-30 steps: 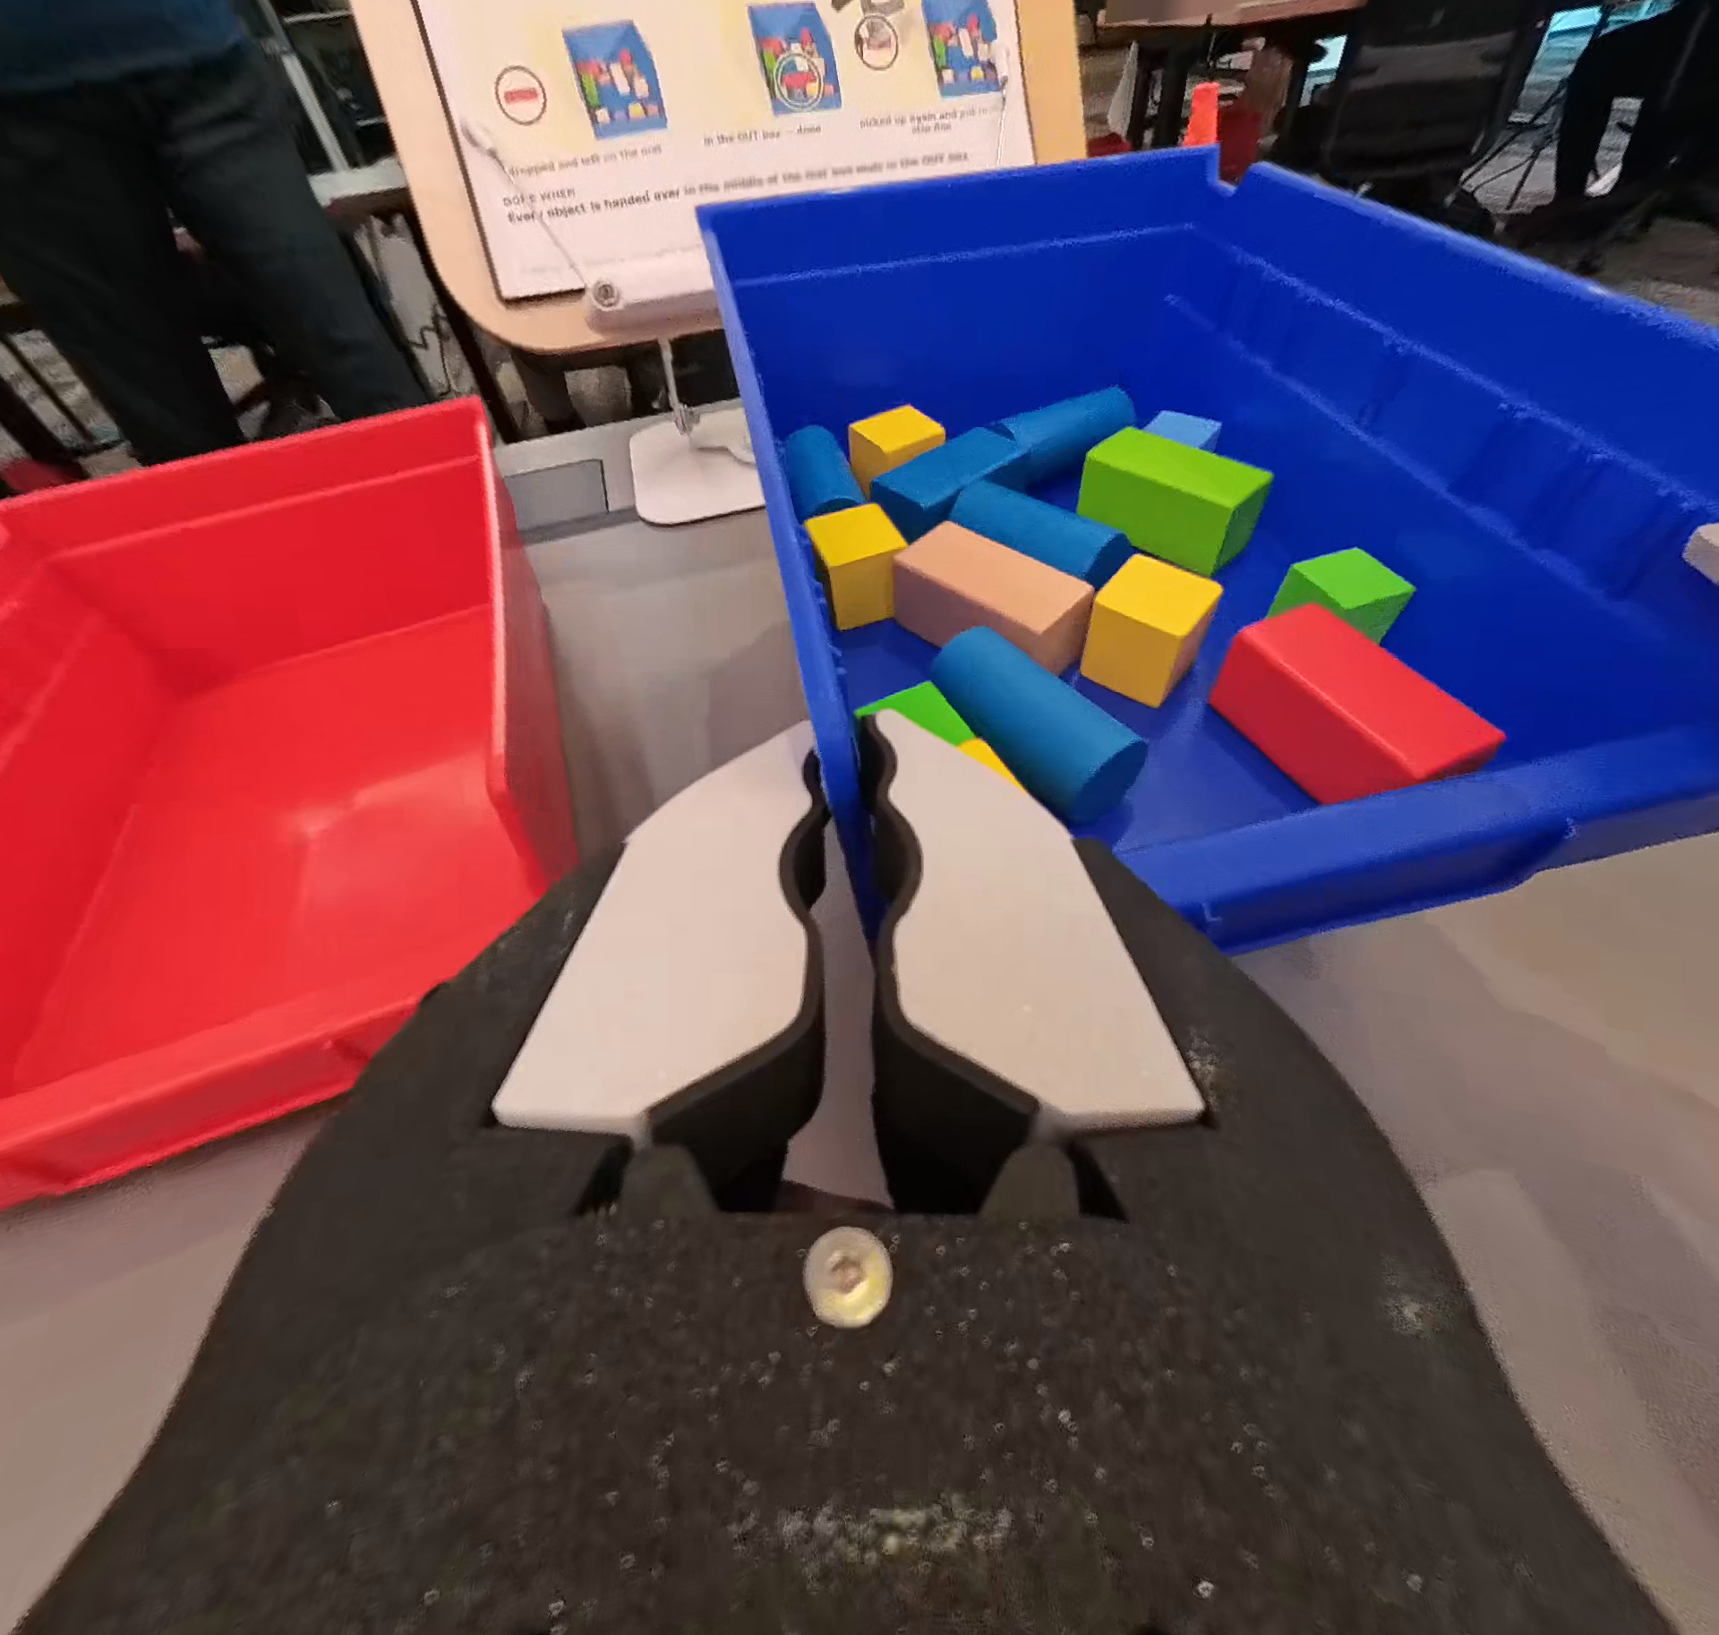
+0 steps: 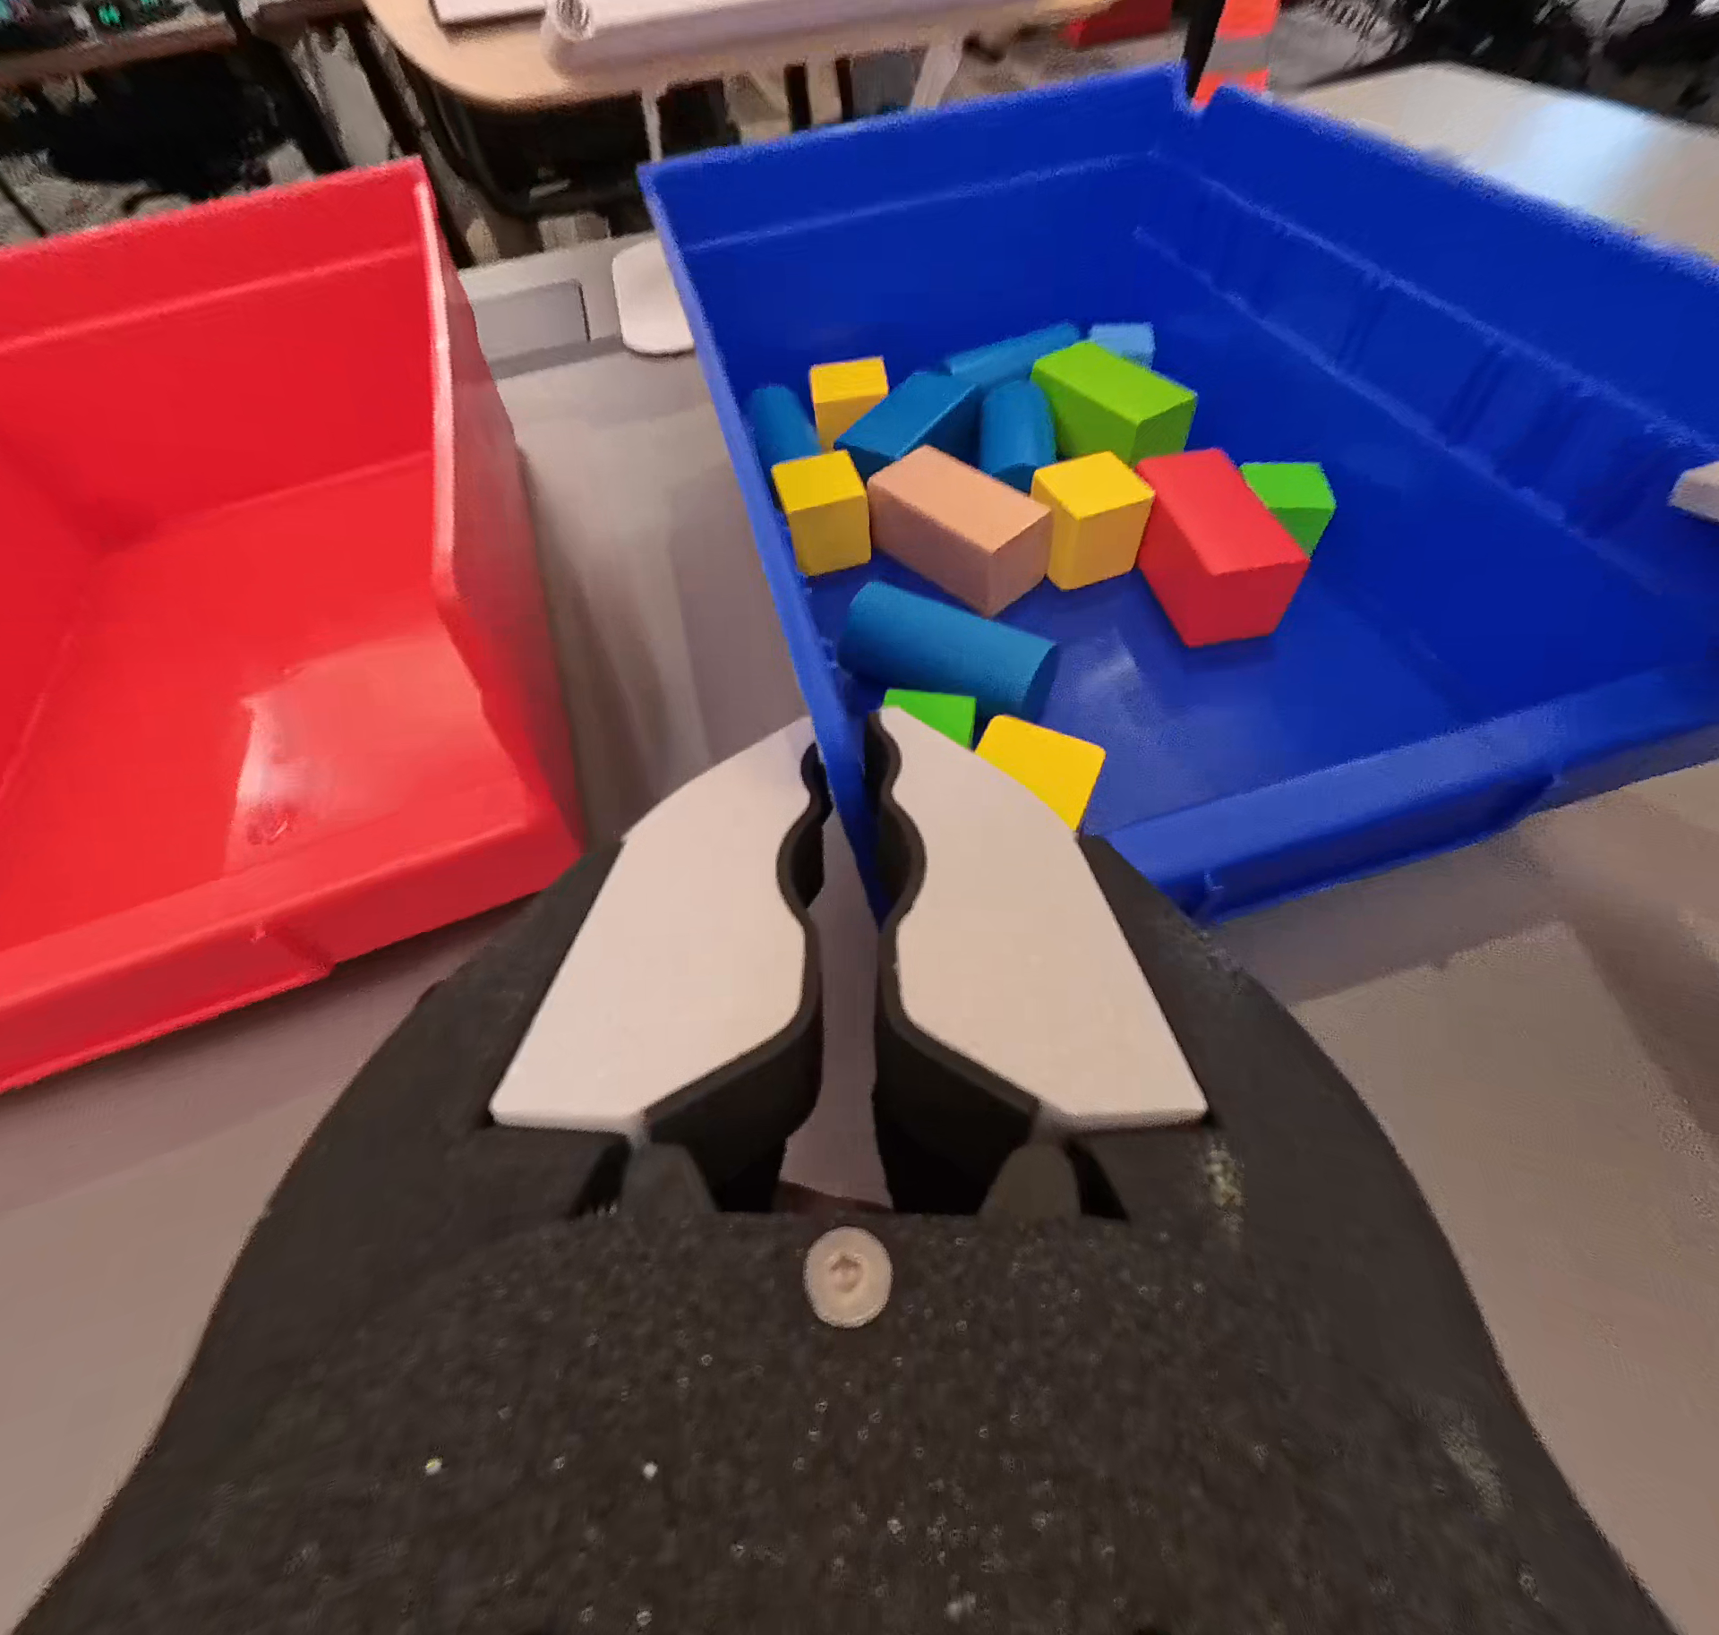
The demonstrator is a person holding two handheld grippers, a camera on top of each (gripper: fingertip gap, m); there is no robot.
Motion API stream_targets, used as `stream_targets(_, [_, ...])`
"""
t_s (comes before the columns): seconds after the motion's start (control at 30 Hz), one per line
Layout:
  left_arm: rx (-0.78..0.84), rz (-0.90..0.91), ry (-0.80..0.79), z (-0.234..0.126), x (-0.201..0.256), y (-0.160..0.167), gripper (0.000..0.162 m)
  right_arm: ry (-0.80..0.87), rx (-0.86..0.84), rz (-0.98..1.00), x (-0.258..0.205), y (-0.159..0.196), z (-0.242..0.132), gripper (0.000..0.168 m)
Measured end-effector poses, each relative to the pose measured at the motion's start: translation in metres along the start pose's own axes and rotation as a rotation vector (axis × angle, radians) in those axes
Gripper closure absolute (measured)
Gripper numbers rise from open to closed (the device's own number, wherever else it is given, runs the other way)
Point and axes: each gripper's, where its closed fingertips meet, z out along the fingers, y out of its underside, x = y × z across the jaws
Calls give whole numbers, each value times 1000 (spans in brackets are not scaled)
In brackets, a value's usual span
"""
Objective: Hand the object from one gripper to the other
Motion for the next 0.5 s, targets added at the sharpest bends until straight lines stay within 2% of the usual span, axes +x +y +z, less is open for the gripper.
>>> stream_targets(0.1, [67, 38, -12, 0, 5, -14, 158, 30, -5, -12, 7, -8, 5, 164])
stream_targets(0.17, [115, 62, 12, -6, 10, -20, 157, 105, 119, -88, 9, -27, -10, 164])
stream_targets(0.27, [221, 107, -10, -14, 11, -33, 157, 122, 232, -149, 4, -43, -28, 164])
stream_targets(0.37, [265, 150, -31, -17, 11, -41, 157, 104, 193, -132, 9, -36, -17, 164])
stream_targets(0.5, [285, 147, -33, -20, 8, -41, 156, 85, 243, -121, 6, -41, -16, 165])
